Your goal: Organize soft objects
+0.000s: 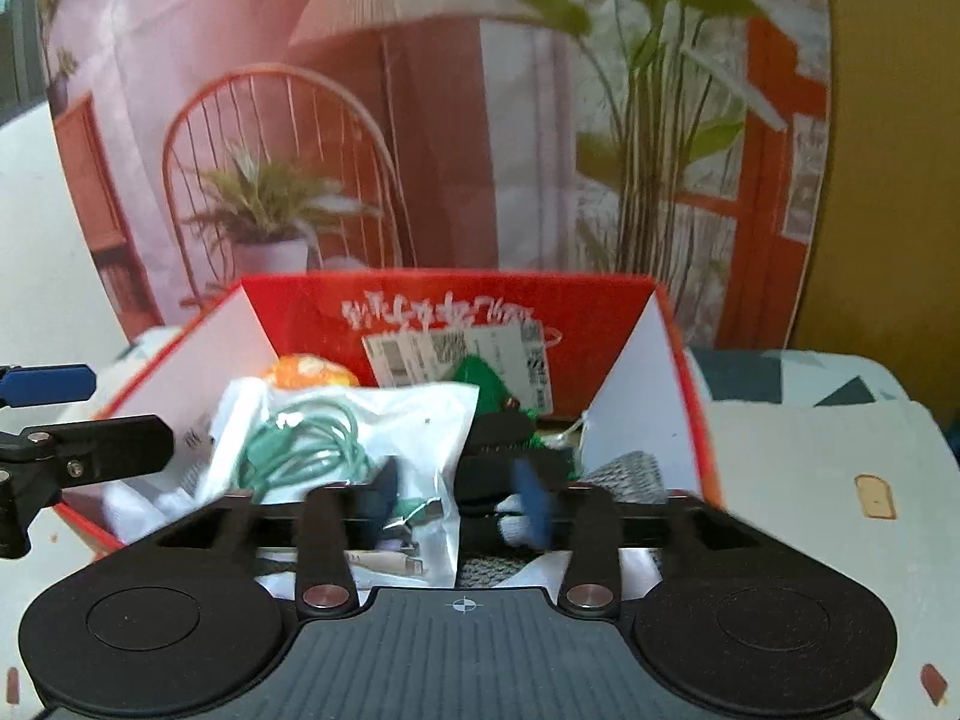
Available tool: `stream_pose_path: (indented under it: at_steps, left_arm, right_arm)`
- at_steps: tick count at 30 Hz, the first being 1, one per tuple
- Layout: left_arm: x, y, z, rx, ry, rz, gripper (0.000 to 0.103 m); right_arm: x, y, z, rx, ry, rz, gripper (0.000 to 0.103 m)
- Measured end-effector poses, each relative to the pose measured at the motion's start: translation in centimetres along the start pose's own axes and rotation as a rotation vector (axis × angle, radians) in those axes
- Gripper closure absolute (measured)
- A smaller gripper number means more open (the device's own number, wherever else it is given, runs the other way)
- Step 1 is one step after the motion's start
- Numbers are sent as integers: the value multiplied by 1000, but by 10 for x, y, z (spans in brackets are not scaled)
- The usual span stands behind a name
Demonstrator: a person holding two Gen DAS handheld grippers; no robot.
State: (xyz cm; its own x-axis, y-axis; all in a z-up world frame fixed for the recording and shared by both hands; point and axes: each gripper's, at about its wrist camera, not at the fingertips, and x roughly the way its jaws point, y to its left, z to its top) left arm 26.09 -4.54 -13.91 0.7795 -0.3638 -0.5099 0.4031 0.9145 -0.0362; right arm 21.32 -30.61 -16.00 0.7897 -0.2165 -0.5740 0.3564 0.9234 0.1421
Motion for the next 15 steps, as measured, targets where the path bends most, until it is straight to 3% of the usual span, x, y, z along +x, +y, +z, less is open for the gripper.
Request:
stream_pose_path:
  at_steps: [2,4,6,10,15]
  left_arm:
    - [-8,1,2,-13,3,22,0]
    - [-17,2,5,-20,-8,35,0]
    - [-27,-1,7,-2,-23,73,0]
    - [-45,-11,12,50,-40,165,0]
    - [-79,-18,14,49,-80,154,0]
  right_arm:
    - [-11,-1,3,-6,-22,6,31]
    - [-23,-2,5,-10,-30,18,13]
    - [-36,0,6,-15,-48,17,2]
    - [-59,6,9,-20,-69,8,1]
    - [-90,13,13,6,-101,-8,0]
